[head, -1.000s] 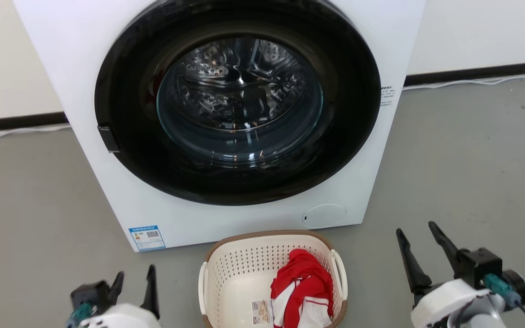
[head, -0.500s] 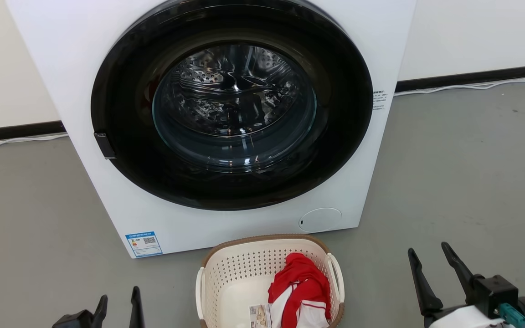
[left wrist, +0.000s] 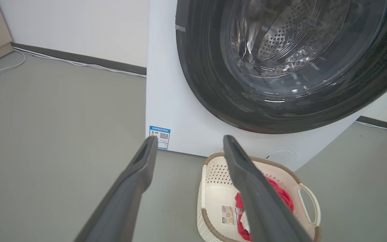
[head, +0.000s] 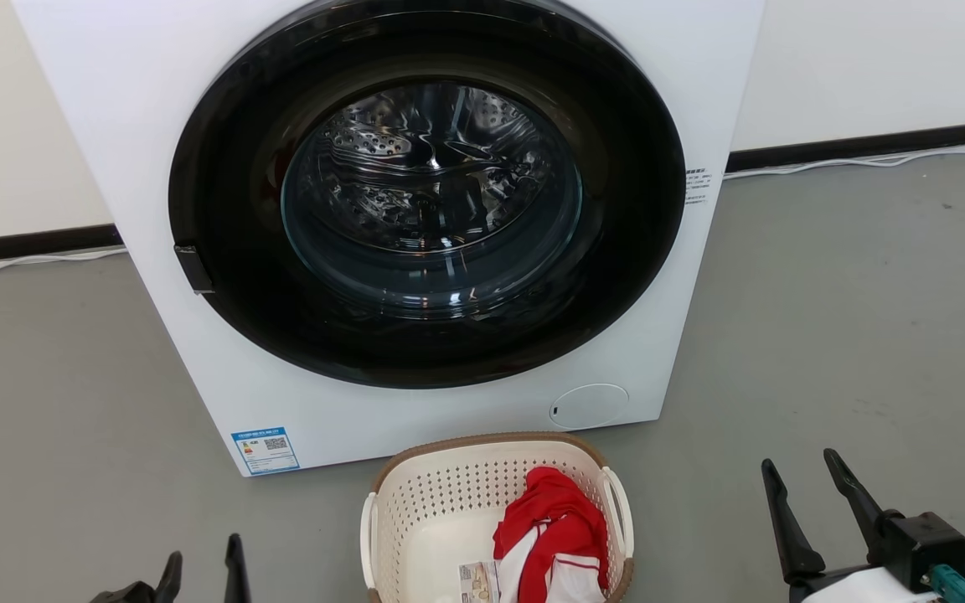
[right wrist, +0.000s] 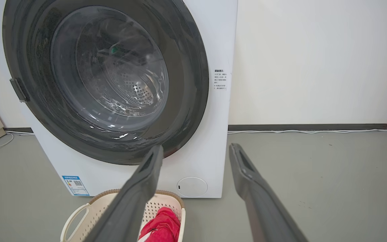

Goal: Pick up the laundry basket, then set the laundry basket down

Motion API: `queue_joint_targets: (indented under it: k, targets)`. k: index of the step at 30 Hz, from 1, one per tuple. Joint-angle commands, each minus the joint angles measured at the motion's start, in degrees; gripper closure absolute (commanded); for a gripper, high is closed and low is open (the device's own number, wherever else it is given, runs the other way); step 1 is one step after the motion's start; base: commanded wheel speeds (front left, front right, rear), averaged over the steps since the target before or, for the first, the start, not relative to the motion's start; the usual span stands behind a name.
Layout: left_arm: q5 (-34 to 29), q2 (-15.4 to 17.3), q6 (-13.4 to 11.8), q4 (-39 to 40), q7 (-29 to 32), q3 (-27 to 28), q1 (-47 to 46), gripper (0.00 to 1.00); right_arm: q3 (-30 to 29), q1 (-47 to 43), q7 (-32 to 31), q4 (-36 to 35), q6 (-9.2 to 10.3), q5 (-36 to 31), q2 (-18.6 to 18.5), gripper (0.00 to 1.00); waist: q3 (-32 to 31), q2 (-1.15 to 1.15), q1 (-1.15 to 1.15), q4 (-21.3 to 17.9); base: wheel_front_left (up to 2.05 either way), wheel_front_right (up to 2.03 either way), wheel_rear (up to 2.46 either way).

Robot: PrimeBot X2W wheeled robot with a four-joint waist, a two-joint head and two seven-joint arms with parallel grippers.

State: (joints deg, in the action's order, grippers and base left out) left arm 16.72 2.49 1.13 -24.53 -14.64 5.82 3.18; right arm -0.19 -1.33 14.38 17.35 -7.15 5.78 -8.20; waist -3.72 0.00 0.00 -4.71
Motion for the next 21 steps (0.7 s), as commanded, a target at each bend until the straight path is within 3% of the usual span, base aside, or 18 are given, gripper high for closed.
queue_joint_targets:
  k: [1, 10, 21]
  targets:
    - [0.0, -0.1, 0.0, 0.1, 0.0, 0.4, 0.0, 1.00, -0.1, 0.0, 0.0, 0.0, 0.00, 0.0, 0.0, 1.00, 0.0, 0.00, 0.00, 0.0, 0.00, 0.00, 0.00]
    - [3.8, -0.4, 0.3, -1.4, 1.6, 0.8, -0.5, 1.00, -0.4, 0.1, -1.5, 1.7, 0.04, 4.5, 0.7, 1.00, 0.0, 0.00, 0.13, 0.3, 0.00, 0.00, 0.00]
    - [10.0, -0.3, 0.8, -0.2, 2.9, 0.5, -1.1, 1.00, -0.7, 0.6, -2.9, 1.1, 0.01, 11.5, 1.1, 1.00, 0.5, 0.00, 0.00, 0.6, 0.00, 0.00, 0.00]
